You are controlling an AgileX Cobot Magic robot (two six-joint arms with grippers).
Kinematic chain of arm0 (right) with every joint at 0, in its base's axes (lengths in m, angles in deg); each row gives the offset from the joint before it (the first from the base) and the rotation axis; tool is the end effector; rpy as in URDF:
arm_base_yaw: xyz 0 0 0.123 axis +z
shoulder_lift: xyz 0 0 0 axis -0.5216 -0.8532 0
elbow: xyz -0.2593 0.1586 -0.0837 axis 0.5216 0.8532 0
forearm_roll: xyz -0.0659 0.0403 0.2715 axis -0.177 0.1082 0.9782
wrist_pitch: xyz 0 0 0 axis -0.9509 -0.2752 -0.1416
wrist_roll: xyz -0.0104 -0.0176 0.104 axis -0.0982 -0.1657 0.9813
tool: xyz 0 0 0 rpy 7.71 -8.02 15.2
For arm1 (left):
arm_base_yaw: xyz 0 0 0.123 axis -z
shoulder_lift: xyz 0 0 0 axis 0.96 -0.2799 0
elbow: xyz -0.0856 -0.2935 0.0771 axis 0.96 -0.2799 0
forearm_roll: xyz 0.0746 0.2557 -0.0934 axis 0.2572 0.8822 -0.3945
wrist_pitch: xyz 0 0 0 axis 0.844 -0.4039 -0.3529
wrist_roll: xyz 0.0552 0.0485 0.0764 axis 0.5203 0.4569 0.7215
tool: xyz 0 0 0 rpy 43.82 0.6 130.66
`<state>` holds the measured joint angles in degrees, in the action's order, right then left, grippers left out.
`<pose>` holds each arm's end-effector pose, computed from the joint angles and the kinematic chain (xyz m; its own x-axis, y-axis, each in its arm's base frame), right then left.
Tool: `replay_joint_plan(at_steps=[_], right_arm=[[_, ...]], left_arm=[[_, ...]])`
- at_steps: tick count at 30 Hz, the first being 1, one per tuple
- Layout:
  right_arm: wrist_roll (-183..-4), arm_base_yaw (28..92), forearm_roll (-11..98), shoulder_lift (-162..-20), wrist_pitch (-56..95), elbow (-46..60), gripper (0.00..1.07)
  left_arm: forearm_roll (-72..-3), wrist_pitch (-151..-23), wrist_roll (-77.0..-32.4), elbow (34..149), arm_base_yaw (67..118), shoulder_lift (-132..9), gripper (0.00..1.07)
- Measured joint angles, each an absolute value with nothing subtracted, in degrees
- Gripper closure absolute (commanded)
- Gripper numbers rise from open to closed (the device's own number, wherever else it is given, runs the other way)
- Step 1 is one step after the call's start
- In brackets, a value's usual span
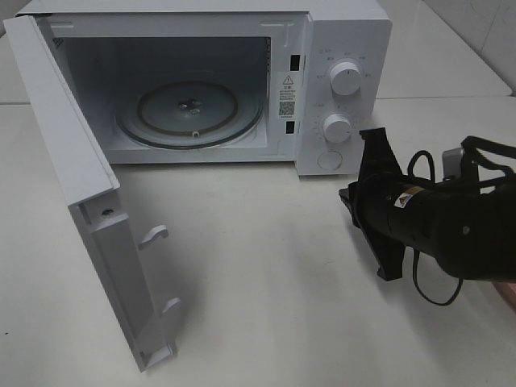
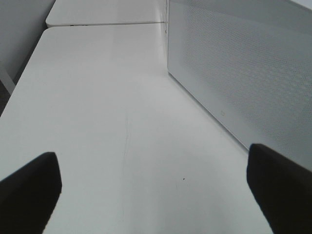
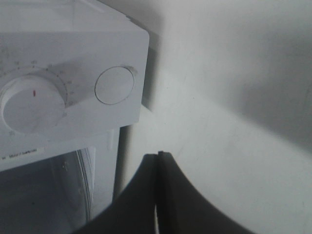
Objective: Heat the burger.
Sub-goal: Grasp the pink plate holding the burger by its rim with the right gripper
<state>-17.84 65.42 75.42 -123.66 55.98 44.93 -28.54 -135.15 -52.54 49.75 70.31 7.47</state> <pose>0.2797 0.1450 0.1192 -0.2272 0.9713 -0.0703 0.4680 0.1722 0.8668 0.0053 -0.0093 0.2873 -0.4303 0.0254 -0.9023 0.0431 0.9990 0.0076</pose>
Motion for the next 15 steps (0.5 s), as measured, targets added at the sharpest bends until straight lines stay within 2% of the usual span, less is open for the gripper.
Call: replay_joint_plan(at_steps=[10, 15], right_arm=[[-33.8, 64.1, 75.4, -116.7, 42.4, 45.0, 1.05], [-44.9, 60.0, 72.6, -112.6, 29.5, 44.7, 1.05]], left_arm=[[-28.5, -135.1, -52.5, 49.8, 70.3, 7.5, 0.09], [-28.5, -135.1, -52.5, 49.8, 70.3, 7.5, 0.09]])
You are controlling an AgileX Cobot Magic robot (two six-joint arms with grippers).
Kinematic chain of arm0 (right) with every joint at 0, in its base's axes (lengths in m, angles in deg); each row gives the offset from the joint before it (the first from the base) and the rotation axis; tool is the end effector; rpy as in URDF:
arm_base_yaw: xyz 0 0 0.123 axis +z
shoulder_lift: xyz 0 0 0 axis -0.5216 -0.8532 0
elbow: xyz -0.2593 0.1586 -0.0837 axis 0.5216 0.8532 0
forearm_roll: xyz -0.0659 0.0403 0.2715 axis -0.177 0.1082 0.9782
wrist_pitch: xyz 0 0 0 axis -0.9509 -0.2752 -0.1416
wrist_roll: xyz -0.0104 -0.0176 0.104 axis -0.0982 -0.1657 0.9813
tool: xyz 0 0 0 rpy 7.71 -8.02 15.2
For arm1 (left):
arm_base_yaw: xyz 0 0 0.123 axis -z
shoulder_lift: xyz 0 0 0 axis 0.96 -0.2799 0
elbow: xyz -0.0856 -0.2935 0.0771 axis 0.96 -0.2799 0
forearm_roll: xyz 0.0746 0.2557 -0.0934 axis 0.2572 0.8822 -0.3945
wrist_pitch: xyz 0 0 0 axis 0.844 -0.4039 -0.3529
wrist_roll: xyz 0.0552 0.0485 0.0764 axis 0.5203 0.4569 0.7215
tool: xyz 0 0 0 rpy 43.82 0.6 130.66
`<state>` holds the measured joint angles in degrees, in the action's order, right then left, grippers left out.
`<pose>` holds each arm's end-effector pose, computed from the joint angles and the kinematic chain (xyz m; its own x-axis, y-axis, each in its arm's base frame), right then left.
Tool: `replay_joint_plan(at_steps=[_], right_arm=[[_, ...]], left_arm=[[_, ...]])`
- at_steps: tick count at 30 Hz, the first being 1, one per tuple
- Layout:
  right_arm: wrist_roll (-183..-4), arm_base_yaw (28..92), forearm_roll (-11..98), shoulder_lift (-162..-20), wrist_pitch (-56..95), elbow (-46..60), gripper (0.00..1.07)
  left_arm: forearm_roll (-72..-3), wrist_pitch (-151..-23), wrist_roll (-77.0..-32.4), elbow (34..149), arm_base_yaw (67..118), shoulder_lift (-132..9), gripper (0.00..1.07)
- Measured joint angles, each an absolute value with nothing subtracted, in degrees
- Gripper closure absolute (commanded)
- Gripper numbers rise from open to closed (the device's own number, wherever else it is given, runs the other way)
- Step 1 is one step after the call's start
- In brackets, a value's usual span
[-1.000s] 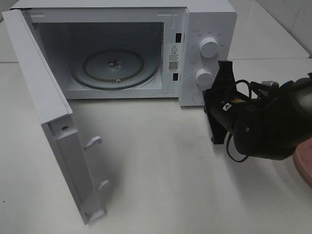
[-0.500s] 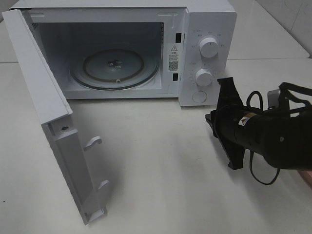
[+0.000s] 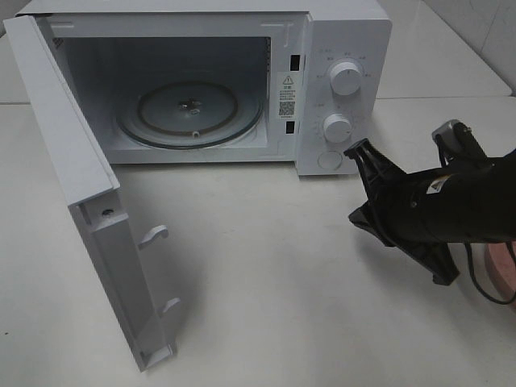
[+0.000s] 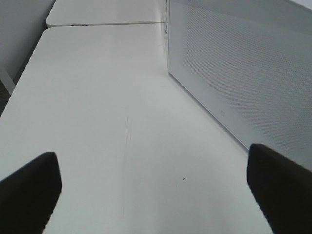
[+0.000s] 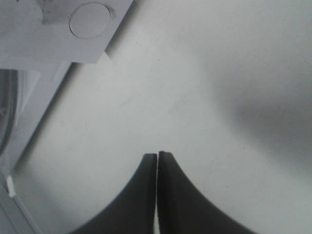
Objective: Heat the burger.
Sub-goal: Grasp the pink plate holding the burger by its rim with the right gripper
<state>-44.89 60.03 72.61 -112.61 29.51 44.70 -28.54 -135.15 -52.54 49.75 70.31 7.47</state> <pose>0.2616 0.1291 0.1421 -0.5641 0.7753 -0.2840 0.4645 0.5824 0.6671 0.0053 -0.0093 0.2873 -0.4303 0.0254 -0.9023 0.0431 0.9990 0.0076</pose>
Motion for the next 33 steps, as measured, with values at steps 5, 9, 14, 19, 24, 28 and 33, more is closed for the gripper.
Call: replay_joint_plan(at_steps=[5, 9, 14, 19, 24, 28, 33], right_arm=[[-54.0, 57.2, 66.3, -110.2, 15.2, 40.6, 1.04], [-59.2, 56.6, 60.4, -109.2, 5.8, 36.6, 1.03], [-65.7, 56.5, 52.0, -108.9, -10.5, 29.6, 1.00], [-71.4, 56.4, 46.5, -108.9, -20.6, 25.3, 0.94], [-75.8, 56.4, 43.9, -108.9, -25.7, 23.8, 0.72], [-79.4, 56.4, 43.5, -108.9, -26.6, 23.7, 0.51], [-84.5, 56.4, 43.4, -108.9, -27.5, 23.6, 0.16]], left_arm=[[-28.5, -135.1, -52.5, 49.8, 70.3, 7.5, 0.09], [-28.5, -135.1, -52.5, 49.8, 70.3, 7.5, 0.09], [-28.5, -135.1, -52.5, 49.8, 70.3, 7.5, 0.09], [-28.5, -135.1, -52.5, 49.8, 70.3, 7.5, 0.09], [-28.5, -135.1, -52.5, 49.8, 70.3, 7.5, 0.09], [-28.5, -135.1, -52.5, 49.8, 70.3, 7.5, 0.09], [-28.5, -135.1, -52.5, 49.8, 70.3, 7.5, 0.09]])
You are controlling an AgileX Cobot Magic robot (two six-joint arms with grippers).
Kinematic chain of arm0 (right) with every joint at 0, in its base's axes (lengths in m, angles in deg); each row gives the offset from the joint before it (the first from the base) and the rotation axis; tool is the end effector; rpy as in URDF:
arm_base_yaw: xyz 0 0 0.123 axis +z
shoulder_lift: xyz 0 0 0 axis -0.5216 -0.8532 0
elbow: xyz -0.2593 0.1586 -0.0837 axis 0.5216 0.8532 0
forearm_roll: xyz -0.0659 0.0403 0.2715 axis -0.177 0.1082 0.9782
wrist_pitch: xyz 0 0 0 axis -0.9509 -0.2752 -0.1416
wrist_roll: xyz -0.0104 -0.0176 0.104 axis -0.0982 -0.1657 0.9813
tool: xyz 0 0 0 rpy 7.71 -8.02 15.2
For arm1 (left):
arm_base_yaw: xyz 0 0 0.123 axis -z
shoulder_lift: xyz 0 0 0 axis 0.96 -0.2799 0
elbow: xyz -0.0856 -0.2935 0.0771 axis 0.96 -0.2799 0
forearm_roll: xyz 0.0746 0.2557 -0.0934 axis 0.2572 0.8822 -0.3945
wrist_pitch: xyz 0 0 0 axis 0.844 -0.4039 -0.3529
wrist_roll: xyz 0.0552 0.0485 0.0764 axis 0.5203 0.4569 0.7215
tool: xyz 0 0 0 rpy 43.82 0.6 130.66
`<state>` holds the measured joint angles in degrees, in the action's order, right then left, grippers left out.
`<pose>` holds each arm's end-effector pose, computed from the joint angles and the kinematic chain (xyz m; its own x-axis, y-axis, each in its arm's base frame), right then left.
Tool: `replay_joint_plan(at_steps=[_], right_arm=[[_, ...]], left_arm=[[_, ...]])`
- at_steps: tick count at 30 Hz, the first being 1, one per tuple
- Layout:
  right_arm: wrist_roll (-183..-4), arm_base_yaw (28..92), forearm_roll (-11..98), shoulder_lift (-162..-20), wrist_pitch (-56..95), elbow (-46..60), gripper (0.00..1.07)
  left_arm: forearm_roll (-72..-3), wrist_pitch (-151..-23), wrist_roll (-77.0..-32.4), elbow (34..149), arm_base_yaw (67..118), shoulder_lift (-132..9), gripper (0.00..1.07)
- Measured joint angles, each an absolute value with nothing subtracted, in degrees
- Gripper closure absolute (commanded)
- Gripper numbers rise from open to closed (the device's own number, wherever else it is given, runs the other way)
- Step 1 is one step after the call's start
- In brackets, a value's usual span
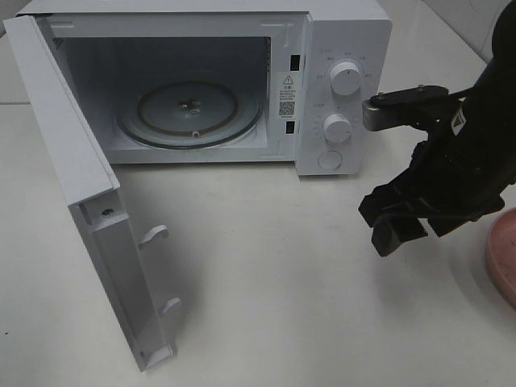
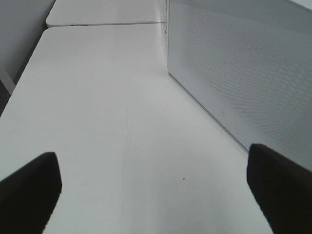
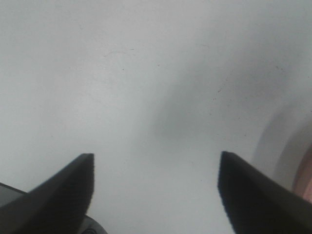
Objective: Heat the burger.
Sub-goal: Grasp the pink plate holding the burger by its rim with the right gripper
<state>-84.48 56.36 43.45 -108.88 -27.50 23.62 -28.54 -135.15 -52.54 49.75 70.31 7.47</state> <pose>0.2718 0.1269 0.2091 -0.9062 -0.3275 -0.2674 -0.3469 0.9375 0.0275 0.0053 -0.0093 0.2873 -0.4303 0.0254 -0.9023 0.0431 0.9990 0.0076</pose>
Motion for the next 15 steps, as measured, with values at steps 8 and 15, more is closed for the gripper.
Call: replay_joint_plan(at_steps=[8, 15], right_arm=[[-85.1, 56.4, 40.9, -108.9, -31.5, 23.6, 0.11], [-84.9, 53.7, 38.4, -108.9, -37.1, 23.6, 0.16]], left_arm=[[-28.5, -135.1, -52.5, 49.8, 70.3, 7.5, 0.09], [-28.5, -135.1, -52.5, 49.8, 70.3, 7.5, 0.09]])
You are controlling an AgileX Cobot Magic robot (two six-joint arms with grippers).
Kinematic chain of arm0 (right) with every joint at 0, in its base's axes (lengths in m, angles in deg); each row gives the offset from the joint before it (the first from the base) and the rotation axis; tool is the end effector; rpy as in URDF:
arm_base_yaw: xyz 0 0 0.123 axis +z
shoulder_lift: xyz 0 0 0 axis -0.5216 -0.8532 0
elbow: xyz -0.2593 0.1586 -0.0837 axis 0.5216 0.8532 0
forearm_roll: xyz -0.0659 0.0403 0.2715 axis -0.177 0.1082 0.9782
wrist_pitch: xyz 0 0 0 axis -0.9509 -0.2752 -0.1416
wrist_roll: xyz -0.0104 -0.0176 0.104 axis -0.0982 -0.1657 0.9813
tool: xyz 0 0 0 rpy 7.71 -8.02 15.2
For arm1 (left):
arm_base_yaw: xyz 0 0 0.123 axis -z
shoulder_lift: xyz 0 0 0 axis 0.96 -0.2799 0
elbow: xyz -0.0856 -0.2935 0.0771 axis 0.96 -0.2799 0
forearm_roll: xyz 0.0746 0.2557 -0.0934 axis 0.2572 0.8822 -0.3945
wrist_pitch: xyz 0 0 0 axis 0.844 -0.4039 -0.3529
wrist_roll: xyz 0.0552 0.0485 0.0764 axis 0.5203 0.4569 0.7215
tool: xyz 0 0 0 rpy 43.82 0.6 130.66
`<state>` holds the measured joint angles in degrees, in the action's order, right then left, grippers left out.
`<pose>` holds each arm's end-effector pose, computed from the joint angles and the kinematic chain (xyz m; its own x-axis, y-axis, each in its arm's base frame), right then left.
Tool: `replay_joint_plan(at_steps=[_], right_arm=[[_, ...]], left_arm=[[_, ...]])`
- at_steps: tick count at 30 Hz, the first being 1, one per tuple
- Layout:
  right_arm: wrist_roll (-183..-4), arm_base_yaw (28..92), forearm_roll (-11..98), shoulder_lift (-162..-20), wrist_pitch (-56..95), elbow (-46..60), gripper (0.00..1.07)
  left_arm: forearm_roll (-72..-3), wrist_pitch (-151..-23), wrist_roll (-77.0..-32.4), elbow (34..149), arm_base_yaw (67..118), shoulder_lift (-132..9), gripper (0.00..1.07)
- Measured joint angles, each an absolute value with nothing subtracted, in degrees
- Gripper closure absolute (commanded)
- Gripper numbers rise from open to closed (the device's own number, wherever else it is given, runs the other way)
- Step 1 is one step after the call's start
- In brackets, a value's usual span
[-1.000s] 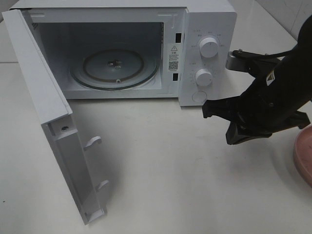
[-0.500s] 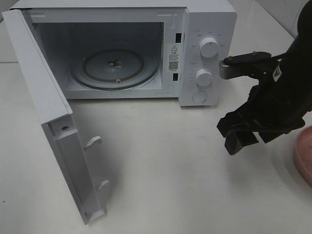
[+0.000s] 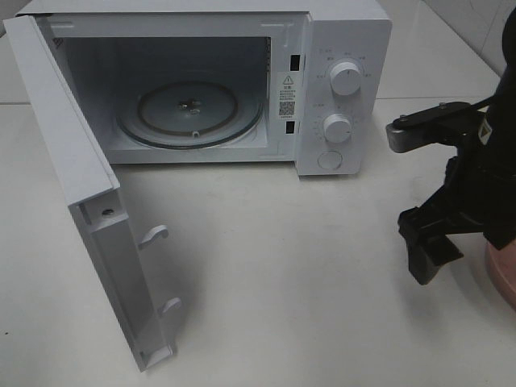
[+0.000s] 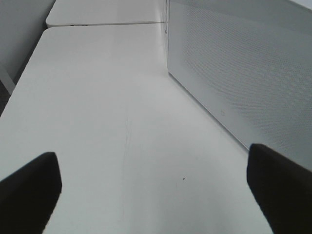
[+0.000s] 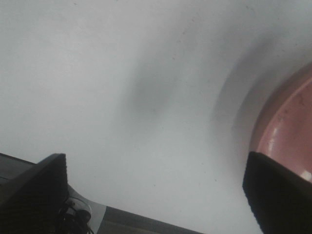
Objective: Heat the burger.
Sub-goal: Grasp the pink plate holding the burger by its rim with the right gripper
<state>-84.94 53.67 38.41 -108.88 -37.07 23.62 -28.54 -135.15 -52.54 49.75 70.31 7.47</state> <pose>0.2643 0.1007 0.2060 -0.9289 -0.3542 -0.1079 -0.3493 0.9350 -0.0621 0.0053 -0.0093 0.2873 -0.4303 0.0254 -0.9023 0.0431 0.9990 0.0076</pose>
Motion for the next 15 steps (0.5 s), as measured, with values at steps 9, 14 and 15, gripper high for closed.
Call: replay_joint_plan(at_steps=[9, 14, 15], right_arm=[[-85.2, 46.0, 37.9, -108.9, -39.9, 23.6, 0.19], [-85.4, 43.0, 37.5, -108.9, -38.6, 23.6, 0.20], [-85.4, 43.0, 37.5, -108.9, -38.6, 23.6, 0.20]], left_arm=[[-28.5, -135.1, -52.5, 49.8, 70.3, 7.5, 0.09], [-28.5, -135.1, -52.5, 49.8, 70.3, 7.5, 0.09], [-28.5, -135.1, -52.5, 49.8, 70.3, 7.5, 0.09]])
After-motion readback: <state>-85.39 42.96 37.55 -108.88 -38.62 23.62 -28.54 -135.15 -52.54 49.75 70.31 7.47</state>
